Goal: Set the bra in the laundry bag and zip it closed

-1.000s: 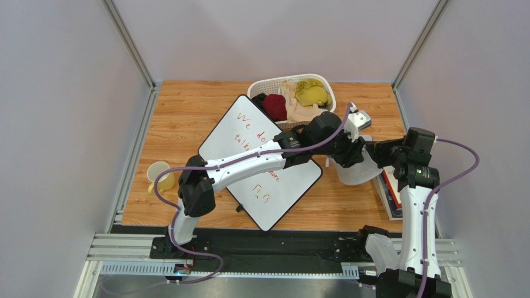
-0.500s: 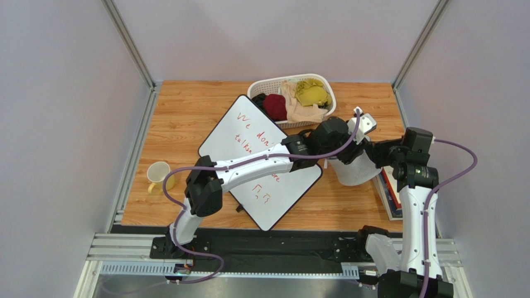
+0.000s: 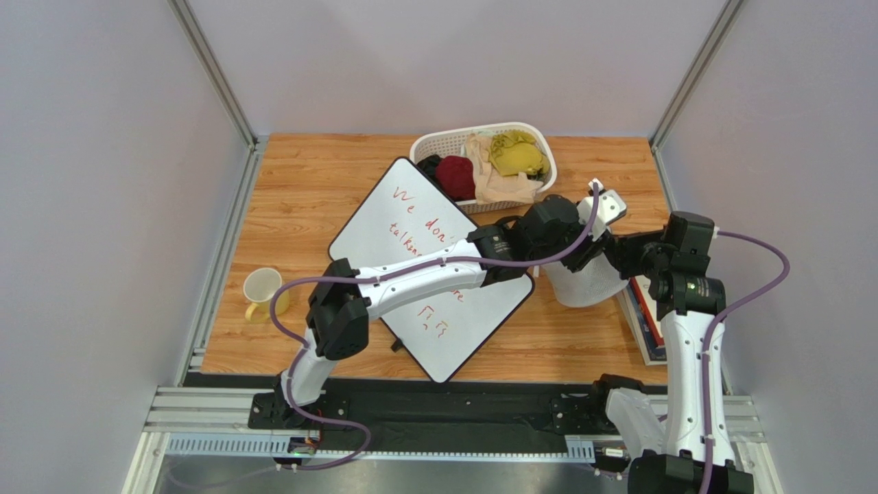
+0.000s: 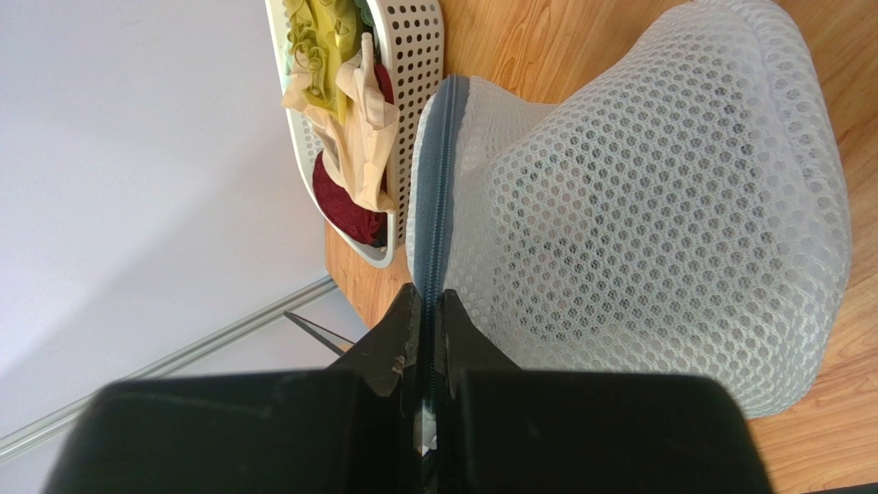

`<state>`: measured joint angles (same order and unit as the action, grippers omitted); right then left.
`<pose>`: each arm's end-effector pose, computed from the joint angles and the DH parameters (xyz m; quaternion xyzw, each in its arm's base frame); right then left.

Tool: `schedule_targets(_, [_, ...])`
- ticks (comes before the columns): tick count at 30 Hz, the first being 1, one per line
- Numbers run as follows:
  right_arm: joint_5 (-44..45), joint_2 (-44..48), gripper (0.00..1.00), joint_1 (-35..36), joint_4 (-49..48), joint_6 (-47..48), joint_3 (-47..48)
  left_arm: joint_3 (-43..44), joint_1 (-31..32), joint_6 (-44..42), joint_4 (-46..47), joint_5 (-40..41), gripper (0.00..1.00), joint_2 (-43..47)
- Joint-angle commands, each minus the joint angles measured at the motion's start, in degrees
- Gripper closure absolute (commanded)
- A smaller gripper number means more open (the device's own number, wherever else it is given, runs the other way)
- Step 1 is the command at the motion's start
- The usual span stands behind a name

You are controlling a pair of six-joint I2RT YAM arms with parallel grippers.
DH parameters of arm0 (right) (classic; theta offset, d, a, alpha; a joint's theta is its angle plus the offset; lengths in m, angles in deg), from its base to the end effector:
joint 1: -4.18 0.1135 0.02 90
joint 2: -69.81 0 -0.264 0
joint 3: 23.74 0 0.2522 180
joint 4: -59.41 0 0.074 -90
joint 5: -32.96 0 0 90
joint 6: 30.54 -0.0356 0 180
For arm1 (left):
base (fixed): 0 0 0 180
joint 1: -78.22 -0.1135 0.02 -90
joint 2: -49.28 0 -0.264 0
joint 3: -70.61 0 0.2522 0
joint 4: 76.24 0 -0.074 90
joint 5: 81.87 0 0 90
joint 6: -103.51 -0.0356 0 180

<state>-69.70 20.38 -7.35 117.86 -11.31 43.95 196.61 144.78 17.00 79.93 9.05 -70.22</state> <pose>0.1690 -0.0265 0.3229 0.5582 0.7094 0.2938 0.3144 0.2015 -0.4633 0.3392 0.4173 0.6891 -0.3348 0.4889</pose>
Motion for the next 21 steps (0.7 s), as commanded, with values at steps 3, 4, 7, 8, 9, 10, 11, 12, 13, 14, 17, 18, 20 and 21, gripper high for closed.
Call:
schedule_targets(3, [-0.34, 1.44, 1.00, 1.33, -0.92, -1.40, 0.30, 1.57, 0.41, -1.64, 3.74, 2.67, 0.67, -0.20])
schedule_targets(4, [-0.25, 1.35, 1.00, 1.60, -0.83, -1.22, 0.04, 1.49, 0.41, -1.73, 4.00, 2.59, 0.67, -0.03])
schedule_targets(7, [0.27, 1.00, 1.00, 1.86, -0.30, -0.35, -0.14, 0.52, 0.41, -2.08, 5.40, 1.36, 0.60, 0.67])
schedule_targets(8, [0.19, 0.91, 1.00, 1.86, -0.21, -0.25, -0.23, 0.08, 0.32, -1.99, 5.75, 1.18, 0.58, 0.94])
schedule_targets(9, [-0.16, 0.83, 1.00, 1.86, -0.39, -0.17, -0.32, -0.18, 0.41, -2.17, 6.28, 1.09, 0.57, 1.20])
schedule_targets(10, [-0.25, 0.83, 1.00, 1.86, -0.48, -0.25, -0.41, -0.53, 0.41, -2.34, 6.72, 1.35, 0.55, 1.29])
schedule_targets(11, [-0.34, 0.83, 1.00, 2.04, -0.48, -0.25, -0.41, -0.54, 0.41, -2.60, 6.81, 1.27, 0.55, 1.29])
schedule_targets(12, [-0.34, 0.83, 1.00, 2.12, -0.39, -0.17, -0.41, -0.45, 0.41, -2.78, 6.73, 1.36, 0.55, 1.20])
schedule_targets(13, [-0.25, 0.83, 1.00, 2.21, -0.39, -0.17, -0.41, -0.10, 0.41, -2.78, 6.73, 1.44, 0.56, 1.03])
schedule_targets(14, [-0.17, 0.83, 1.00, 2.39, -0.48, -0.08, -0.41, -0.01, 0.41, -2.87, 6.55, 1.53, 0.57, 1.03])
schedule_targets(17, [-0.34, 0.21, 1.00, 2.48, -0.65, 0.36, -0.67, -0.01, 0.41, -3.05, 6.81, 0.83, 0.55, 1.29])
schedule_targets(18, [-0.78, 0.04, 1.00, 2.48, -0.65, 0.27, -0.76, -0.10, 0.49, -3.31, 6.90, 0.05, 0.52, 1.38])
schedule_targets(20, [-1.22, -0.14, 1.00, 2.48, -1.09, 0.19, -1.20, -0.36, 0.58, -3.40, 6.99, -0.31, 0.49, 1.64])
schedule_targets(21, [-1.39, -0.14, 1.00, 2.48, -1.44, 0.19, -1.20, -0.54, 0.58, -3.49, 6.90, -0.57, 0.49, 1.73])
